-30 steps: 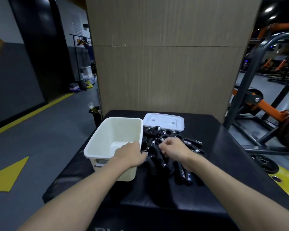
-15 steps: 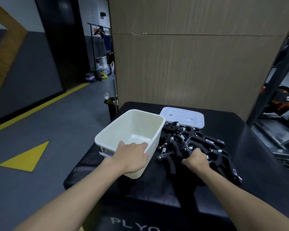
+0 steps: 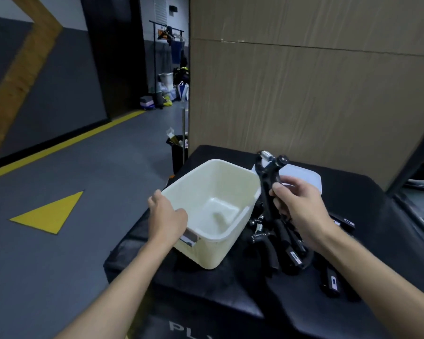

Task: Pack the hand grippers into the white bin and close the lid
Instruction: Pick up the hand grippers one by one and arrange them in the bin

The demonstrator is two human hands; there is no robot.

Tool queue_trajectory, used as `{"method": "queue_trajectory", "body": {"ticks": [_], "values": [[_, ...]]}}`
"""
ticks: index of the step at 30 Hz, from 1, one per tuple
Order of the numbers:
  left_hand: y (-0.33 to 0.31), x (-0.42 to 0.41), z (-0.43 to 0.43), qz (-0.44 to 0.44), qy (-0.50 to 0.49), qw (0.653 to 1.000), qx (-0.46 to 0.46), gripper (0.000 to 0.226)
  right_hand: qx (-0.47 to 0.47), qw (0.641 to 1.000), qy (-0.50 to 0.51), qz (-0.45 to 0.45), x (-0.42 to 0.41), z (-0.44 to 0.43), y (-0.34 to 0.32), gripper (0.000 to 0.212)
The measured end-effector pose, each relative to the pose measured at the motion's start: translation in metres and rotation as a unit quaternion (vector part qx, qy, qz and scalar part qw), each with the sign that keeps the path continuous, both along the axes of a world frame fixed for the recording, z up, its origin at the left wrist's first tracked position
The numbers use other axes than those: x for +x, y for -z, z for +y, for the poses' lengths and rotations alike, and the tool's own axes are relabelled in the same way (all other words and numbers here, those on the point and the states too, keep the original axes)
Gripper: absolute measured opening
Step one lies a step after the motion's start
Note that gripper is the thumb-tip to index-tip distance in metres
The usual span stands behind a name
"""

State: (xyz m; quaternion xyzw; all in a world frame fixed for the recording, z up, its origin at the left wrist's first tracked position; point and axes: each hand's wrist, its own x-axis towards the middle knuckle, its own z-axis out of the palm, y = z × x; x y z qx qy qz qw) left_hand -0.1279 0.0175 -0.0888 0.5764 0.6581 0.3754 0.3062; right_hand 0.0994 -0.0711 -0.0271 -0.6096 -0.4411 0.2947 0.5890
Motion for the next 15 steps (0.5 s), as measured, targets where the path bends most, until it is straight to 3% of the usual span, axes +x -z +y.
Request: {"method": "queue_trajectory", "body": {"ticks": [4,7,13,15], "values": [[-0.003,-0.018,0.026,0.029,0.022,0.999,0.007,0.056,-0.008,0.995,-0.1,0.025,-0.031,0.016,-0.013,0.019],[-0.002,-0.033,0.045,0.036,0.056,0.998,0.01,0.064,-0.038,0.988,-0.147,0.027,-0.054,0.038,-0.013,0.03],[0.009,-0.05,0.075,-0.014,0.093,0.995,0.034,0.06,-0.114,0.969,-0.216,0.046,-0.086,0.087,-0.018,0.032],[0.019,-0.051,0.08,-0.067,0.076,0.994,0.041,0.059,-0.136,0.966,-0.218,0.024,-0.096,0.103,-0.012,0.03]]}}
